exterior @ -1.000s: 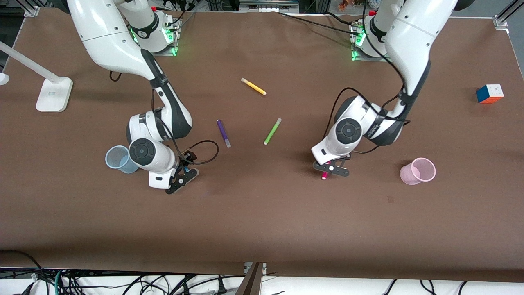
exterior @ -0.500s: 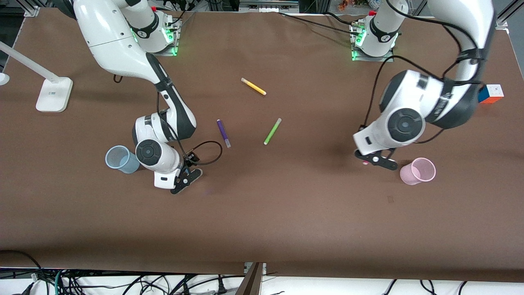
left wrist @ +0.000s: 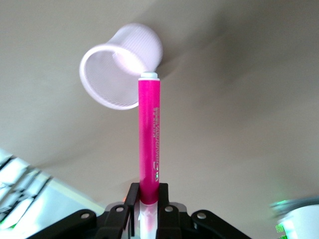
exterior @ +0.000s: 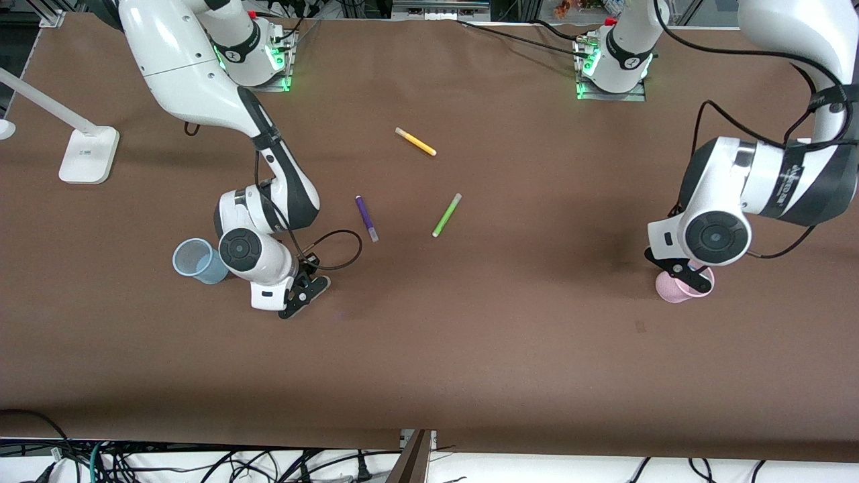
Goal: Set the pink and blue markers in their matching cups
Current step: 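Carry the pink marker to the pink cup while the right gripper carries blue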
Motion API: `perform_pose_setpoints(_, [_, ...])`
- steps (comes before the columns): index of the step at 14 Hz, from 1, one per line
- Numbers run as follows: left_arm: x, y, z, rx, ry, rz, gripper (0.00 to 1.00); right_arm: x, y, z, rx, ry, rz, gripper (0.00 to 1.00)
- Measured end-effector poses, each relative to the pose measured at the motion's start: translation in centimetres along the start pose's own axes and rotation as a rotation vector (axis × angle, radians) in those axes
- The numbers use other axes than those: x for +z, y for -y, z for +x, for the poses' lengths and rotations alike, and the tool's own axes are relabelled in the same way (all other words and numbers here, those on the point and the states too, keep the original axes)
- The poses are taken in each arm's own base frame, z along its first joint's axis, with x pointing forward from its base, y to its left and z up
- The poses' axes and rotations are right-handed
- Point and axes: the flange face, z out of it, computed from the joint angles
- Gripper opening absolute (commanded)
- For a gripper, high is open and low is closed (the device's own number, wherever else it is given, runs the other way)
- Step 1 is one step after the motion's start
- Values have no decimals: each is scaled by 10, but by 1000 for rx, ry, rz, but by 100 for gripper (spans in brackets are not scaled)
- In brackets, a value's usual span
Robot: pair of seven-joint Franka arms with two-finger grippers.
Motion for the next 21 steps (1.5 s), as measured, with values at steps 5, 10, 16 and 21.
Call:
perform_pose_setpoints(5, [50, 23, 25, 160, 174, 172, 0, -83, -23, -14, -31, 10, 6, 1])
perform_pose_setpoints(10, [69, 38, 54, 248, 227, 223, 0, -153, -71, -55, -242, -36, 32, 1])
perform_pose_setpoints(16, [74, 18, 84, 285, 233, 237, 100, -150, -150, -127, -493, -296, 259, 1])
perform_pose_setpoints(21, [49, 0, 86, 268, 263, 259, 100, -142, -181, -174, -658, -486, 380, 1])
